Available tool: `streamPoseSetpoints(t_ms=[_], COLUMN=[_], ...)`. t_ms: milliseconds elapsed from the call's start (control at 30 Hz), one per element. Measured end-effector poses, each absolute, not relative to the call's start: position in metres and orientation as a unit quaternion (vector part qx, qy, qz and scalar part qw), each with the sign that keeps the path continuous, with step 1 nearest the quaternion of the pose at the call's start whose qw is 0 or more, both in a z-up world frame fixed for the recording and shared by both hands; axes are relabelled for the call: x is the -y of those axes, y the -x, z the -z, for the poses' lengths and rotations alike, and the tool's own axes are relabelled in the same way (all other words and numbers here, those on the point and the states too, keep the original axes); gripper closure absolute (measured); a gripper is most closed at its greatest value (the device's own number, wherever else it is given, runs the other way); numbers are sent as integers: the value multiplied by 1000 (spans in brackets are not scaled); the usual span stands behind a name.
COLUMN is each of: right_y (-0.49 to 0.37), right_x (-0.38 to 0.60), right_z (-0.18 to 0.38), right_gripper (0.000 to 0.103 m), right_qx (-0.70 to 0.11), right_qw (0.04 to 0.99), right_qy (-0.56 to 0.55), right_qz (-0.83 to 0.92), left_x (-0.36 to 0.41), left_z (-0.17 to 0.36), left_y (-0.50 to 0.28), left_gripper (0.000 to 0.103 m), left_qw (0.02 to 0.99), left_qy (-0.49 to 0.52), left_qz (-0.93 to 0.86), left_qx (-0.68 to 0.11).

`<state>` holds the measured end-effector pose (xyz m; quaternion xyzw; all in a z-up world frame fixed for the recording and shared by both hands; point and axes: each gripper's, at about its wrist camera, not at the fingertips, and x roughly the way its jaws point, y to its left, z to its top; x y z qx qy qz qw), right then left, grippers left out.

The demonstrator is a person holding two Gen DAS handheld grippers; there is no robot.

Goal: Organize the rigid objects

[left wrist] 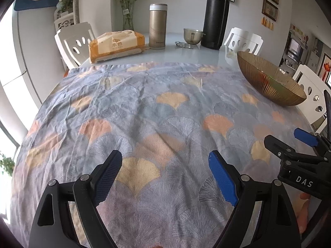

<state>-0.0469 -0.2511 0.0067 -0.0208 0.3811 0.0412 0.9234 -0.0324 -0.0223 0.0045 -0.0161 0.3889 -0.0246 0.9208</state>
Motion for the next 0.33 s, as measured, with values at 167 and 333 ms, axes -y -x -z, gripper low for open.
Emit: streamPoseSetpoints(t_ms=[167,333], right_y=[47,46], right_x=[251,251], right_z=[-7,-7], right_gripper=[8,8], right_qx=[-381,-381], right_qw=[923,923], right_qy=[21,20], right_qz=[-41,-41], left_x=[18,15], left_z=[-6,-18], left_y=[32,43], left_gripper=[18,2], left_qw=[923,943], left_qy=[26,21], left_qz=[22,4], left_qx=[-382,-332])
